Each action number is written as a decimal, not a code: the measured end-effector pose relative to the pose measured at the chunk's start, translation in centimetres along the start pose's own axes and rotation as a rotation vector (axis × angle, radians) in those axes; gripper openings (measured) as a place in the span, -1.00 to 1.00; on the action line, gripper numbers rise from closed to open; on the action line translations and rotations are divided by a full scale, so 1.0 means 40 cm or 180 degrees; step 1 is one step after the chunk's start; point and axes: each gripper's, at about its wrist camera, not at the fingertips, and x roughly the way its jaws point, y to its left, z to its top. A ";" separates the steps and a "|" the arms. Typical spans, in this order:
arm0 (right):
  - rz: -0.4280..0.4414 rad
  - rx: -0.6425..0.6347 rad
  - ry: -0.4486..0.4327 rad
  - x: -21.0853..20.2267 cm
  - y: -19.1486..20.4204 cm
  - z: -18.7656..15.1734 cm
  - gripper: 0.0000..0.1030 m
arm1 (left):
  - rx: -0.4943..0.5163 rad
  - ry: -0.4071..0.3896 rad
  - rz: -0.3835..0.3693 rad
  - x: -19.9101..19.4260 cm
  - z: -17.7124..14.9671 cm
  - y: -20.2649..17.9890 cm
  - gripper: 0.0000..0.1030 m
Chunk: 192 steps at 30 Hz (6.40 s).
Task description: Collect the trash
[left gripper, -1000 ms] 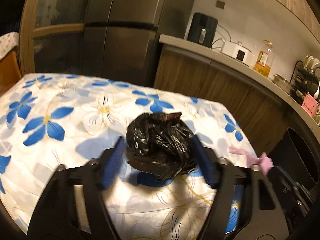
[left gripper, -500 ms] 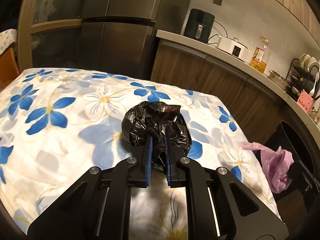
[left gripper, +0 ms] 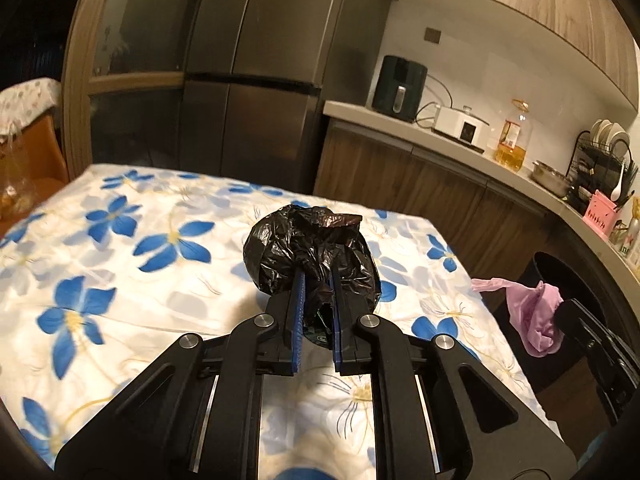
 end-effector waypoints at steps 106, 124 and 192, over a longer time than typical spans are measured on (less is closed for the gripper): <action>-0.1221 0.0631 -0.0807 -0.173 -0.532 0.082 -0.19 | 0.1207 -0.0118 -0.1698 0.127 -0.034 -0.743 0.21; -0.1341 0.0456 -0.0271 -0.237 -0.322 0.033 0.84 | 0.1039 -0.0174 -0.0807 -0.086 -0.035 -0.425 0.89; -0.1617 0.0138 -0.0406 -0.545 0.122 -0.069 0.89 | 0.0742 -0.0337 -0.0864 -0.528 -0.122 -0.087 0.89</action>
